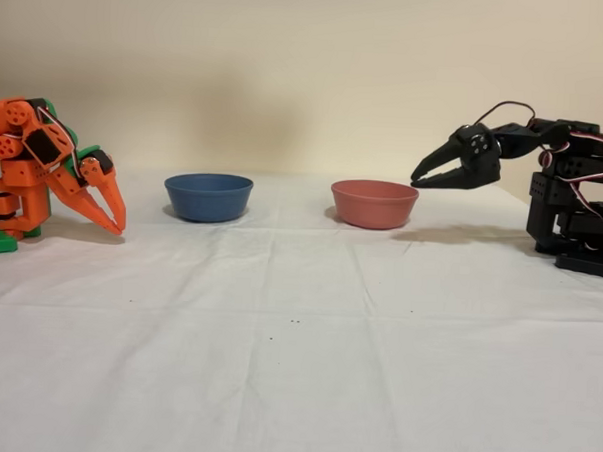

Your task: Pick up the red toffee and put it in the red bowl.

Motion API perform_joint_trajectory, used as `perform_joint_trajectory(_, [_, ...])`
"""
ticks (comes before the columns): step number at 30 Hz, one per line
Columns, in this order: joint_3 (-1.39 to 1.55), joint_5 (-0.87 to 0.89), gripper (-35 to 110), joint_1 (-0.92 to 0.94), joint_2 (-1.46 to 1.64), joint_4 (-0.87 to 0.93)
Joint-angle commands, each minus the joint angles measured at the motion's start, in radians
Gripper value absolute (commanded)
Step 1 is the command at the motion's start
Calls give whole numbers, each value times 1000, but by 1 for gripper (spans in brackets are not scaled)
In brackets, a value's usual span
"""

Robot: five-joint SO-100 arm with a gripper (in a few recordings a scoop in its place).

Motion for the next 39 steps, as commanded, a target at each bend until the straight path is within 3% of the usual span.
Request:
perform_joint_trajectory(1, [31,38,1,-23,8,-64])
perform_joint_trajectory(10, [69,141,1,-34,34,23])
perform_joint_trajectory(22, [69,282,1,-32,34,370])
perform_joint_trajectory(39, [67,258,1,-26,34,374])
